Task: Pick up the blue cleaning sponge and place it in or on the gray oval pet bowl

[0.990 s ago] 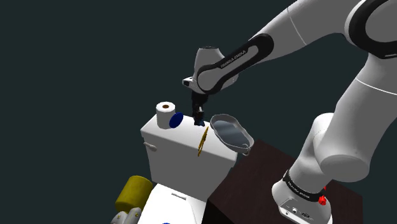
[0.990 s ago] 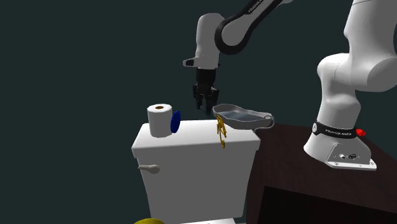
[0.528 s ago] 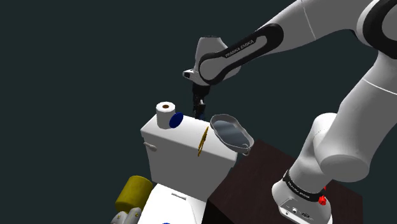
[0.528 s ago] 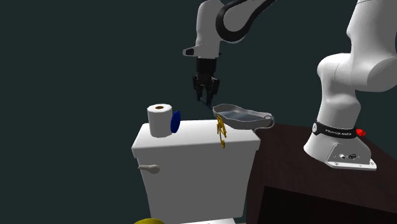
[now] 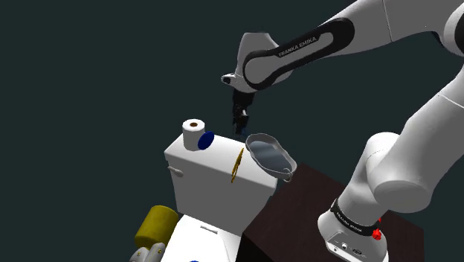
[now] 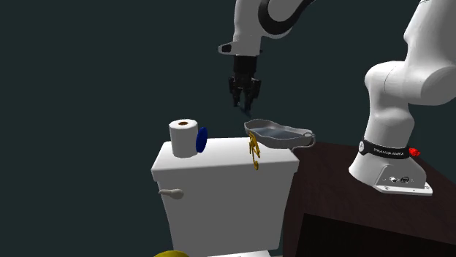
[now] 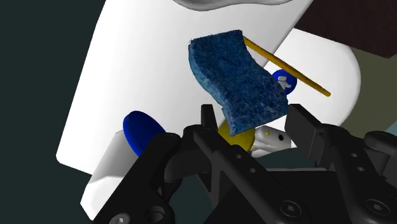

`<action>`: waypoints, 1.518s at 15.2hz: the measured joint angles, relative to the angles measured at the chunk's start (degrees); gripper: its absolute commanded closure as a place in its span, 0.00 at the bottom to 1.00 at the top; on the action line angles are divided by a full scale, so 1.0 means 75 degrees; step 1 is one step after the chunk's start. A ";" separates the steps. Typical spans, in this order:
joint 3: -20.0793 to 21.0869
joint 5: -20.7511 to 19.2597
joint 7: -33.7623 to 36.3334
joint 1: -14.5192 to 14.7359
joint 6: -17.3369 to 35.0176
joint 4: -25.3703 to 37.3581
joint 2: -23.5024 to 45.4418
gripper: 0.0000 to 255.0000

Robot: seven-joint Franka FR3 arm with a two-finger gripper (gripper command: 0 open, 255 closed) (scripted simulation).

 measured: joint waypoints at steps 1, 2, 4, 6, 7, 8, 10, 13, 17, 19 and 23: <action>-0.0046 -0.0057 -0.0057 -0.0057 0.0007 -0.0305 -0.0302 1.00; -0.0063 -0.0100 -0.0072 -0.0091 -0.0025 -0.0498 -0.0527 1.00; -0.0087 -0.0209 -0.0090 -0.0175 -0.0062 -0.1047 -0.1109 1.00; -0.0154 -0.0349 -0.0171 -0.0311 -0.0240 -0.1537 -0.1781 1.00; -0.0197 -0.0423 -0.0228 -0.0390 -0.0344 -0.1757 -0.2103 1.00; -0.0231 -0.0499 -0.0272 -0.0473 -0.0488 -0.1971 -0.2462 1.00; -0.0332 -0.0653 -0.0407 -0.0654 -0.0633 -0.2423 -0.3062 1.00; -0.0400 -0.0726 -0.0486 -0.0734 -0.0467 -0.2759 -0.3221 1.00; -0.0469 -0.0753 -0.0542 -0.0750 0.0013 -0.3048 -0.3023 1.00; -0.0507 -0.0756 -0.0571 -0.0745 0.0318 -0.3182 -0.2851 1.00; -0.0568 -0.0740 -0.0618 -0.0714 0.0851 -0.3356 -0.2491 1.00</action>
